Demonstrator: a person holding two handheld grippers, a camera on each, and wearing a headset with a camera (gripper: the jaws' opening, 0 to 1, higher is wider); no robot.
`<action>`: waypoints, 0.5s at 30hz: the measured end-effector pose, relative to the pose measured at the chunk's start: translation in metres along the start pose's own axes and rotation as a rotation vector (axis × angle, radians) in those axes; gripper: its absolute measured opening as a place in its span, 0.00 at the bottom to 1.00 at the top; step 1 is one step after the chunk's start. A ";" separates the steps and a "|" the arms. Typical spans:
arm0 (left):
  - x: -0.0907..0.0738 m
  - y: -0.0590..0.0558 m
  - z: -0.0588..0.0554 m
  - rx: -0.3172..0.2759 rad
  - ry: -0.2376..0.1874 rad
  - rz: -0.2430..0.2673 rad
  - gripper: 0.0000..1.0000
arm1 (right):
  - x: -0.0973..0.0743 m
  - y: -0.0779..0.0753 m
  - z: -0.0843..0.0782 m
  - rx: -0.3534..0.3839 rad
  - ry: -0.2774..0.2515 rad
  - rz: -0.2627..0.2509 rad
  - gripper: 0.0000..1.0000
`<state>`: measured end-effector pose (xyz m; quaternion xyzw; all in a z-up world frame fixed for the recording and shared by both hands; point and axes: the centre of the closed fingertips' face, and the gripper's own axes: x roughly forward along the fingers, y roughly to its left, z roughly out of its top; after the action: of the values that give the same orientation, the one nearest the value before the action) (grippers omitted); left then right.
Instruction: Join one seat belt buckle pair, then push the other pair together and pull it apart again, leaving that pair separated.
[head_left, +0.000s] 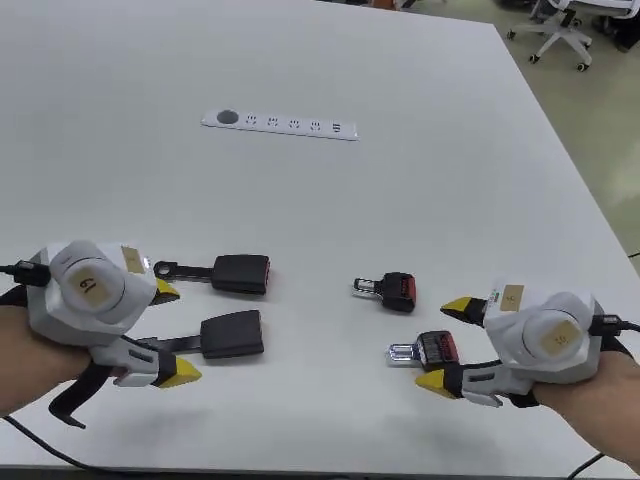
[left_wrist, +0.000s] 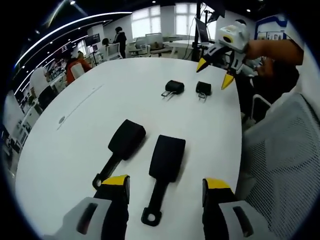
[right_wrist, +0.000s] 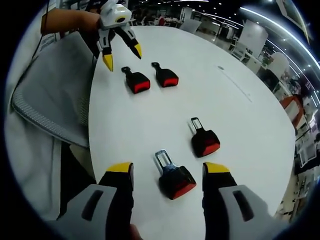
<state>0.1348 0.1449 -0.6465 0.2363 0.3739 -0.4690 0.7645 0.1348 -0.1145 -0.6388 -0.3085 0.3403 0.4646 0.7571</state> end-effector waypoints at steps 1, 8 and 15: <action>0.003 -0.001 0.002 0.011 0.002 -0.013 0.58 | 0.003 -0.002 -0.003 -0.005 0.004 0.008 0.53; 0.024 -0.002 -0.001 0.049 0.039 -0.080 0.52 | 0.017 -0.008 -0.021 -0.035 0.050 0.052 0.51; 0.032 -0.003 0.003 0.068 0.062 -0.100 0.51 | 0.022 -0.008 -0.032 -0.046 0.078 0.128 0.42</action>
<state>0.1424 0.1242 -0.6704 0.2574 0.3927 -0.5114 0.7197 0.1423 -0.1317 -0.6732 -0.3213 0.3777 0.5072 0.7048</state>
